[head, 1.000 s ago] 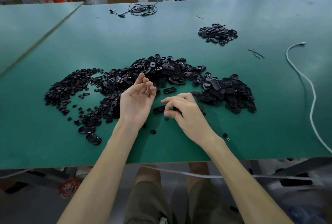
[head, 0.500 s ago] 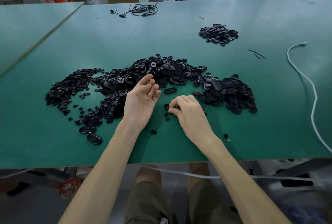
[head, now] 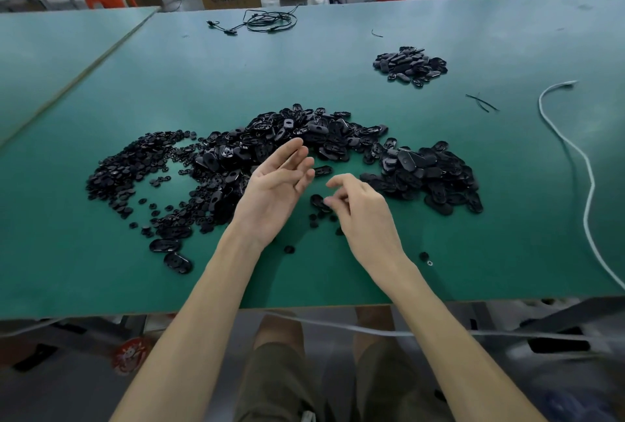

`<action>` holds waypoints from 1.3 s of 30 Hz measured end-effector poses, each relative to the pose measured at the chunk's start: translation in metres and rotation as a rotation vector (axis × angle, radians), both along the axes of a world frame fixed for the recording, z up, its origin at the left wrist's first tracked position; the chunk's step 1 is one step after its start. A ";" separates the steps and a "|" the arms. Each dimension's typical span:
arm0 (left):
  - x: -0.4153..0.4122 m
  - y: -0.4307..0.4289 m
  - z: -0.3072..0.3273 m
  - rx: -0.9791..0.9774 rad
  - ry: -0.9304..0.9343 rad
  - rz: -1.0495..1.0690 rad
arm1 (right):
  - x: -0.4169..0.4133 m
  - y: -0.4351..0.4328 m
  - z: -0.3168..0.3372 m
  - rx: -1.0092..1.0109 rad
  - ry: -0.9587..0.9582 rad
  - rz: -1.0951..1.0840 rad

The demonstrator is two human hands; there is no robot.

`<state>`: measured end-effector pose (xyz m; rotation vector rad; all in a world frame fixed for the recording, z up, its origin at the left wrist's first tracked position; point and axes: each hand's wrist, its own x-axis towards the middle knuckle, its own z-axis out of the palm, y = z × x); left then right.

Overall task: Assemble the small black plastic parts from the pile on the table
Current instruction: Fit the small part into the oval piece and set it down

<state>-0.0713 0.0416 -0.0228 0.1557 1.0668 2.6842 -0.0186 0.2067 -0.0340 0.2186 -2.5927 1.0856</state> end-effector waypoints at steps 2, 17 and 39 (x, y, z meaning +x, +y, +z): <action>-0.001 -0.001 0.000 0.048 -0.028 0.025 | 0.000 0.000 -0.001 0.052 0.010 -0.003; -0.001 -0.002 -0.001 0.068 -0.094 0.070 | -0.003 -0.002 -0.003 0.240 -0.001 0.072; 0.005 0.009 -0.006 -0.444 0.248 0.027 | -0.001 -0.003 -0.001 0.123 0.039 -0.086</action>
